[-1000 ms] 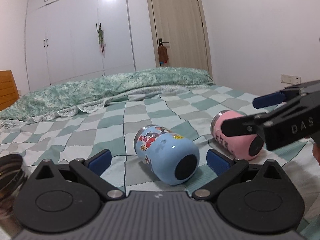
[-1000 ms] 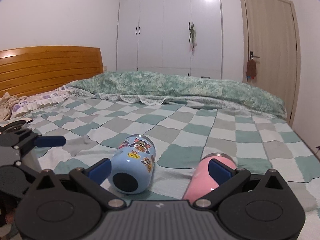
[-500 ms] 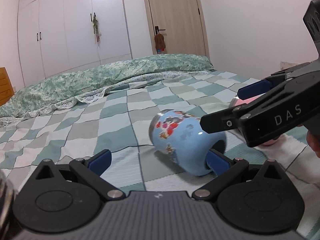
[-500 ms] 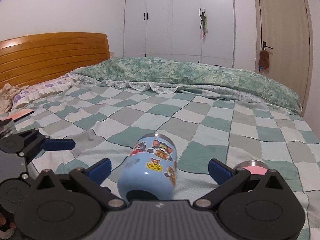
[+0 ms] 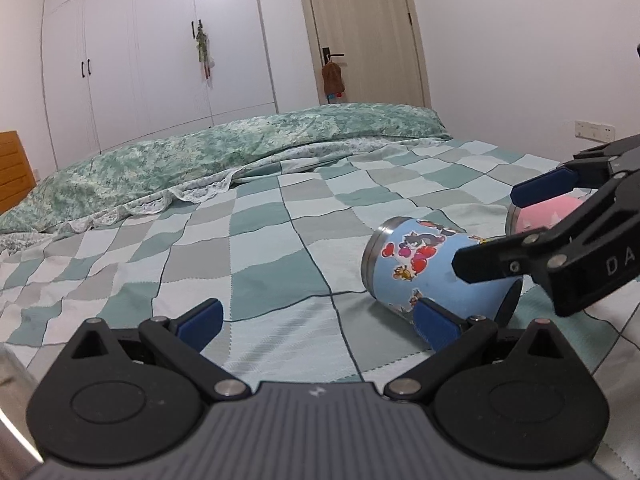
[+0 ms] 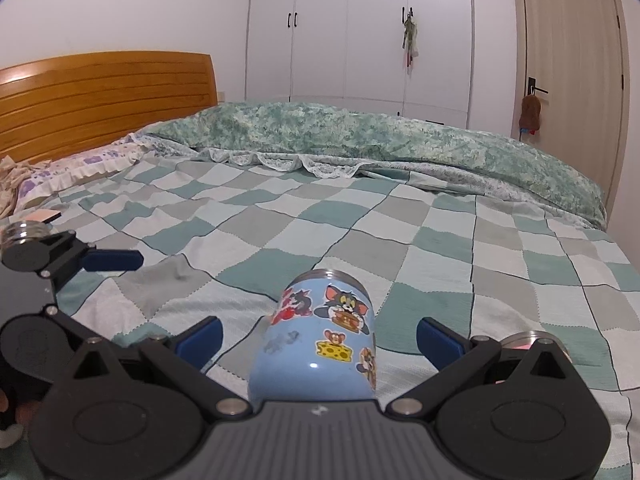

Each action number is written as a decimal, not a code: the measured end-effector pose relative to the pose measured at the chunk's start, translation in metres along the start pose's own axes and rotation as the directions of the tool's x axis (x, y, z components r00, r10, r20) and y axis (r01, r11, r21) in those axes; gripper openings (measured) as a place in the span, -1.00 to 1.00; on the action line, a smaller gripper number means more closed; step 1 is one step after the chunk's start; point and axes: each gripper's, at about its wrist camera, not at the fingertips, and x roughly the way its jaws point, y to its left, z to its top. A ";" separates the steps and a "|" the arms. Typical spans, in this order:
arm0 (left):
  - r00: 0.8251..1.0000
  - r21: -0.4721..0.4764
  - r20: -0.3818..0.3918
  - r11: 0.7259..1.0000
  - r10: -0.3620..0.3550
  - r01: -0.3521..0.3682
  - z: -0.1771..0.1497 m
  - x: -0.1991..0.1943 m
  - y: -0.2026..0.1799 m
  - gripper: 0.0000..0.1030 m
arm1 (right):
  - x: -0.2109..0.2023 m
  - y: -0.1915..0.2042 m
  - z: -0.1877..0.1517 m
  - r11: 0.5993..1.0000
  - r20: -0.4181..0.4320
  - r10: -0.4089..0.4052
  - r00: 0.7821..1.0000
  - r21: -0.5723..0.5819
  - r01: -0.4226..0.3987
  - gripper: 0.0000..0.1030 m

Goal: Flip cup upright

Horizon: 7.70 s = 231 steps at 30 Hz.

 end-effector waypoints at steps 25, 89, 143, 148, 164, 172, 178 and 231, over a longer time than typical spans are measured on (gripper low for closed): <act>0.991 0.053 -0.092 0.993 -0.098 0.103 -0.016 0.031 0.027 1.00 | 0.066 0.017 0.012 0.988 -0.263 -0.141 0.954 0.021 0.152 0.99; 0.994 -0.064 -0.091 0.996 0.055 -0.061 -0.054 -0.196 -0.012 1.00 | -0.090 0.082 -0.086 0.938 -0.317 -0.153 0.936 0.252 0.239 0.63; 0.765 -0.254 -0.644 0.946 -0.011 -0.200 0.034 -0.025 -0.136 0.95 | -0.134 -0.126 -0.132 0.996 -0.055 0.082 0.995 0.051 -0.080 1.00; 0.732 -0.289 -0.679 0.937 -0.056 -0.196 0.030 -0.018 -0.134 0.67 | -0.133 -0.126 -0.131 0.995 -0.049 0.089 0.995 0.056 -0.086 1.00; 0.763 -0.301 -0.642 0.940 -0.076 -0.159 0.032 -0.031 -0.132 0.66 | -0.146 -0.125 -0.130 0.994 -0.035 0.074 0.997 0.088 -0.071 1.00; 0.800 -0.302 -0.595 0.944 -0.076 -0.134 0.035 -0.048 -0.128 0.65 | -0.159 -0.116 -0.128 0.992 -0.019 0.070 0.997 0.106 -0.068 1.00; 0.816 -0.300 -0.572 0.948 -0.089 -0.107 0.035 -0.055 -0.128 0.64 | -0.168 -0.108 -0.125 0.991 -0.008 0.068 0.998 0.115 -0.066 1.00; 0.944 -0.295 0.178 0.930 0.278 -0.218 -0.024 -0.199 -0.062 1.00 | -0.229 -0.015 -0.128 0.992 0.177 -0.073 0.982 0.114 0.053 1.00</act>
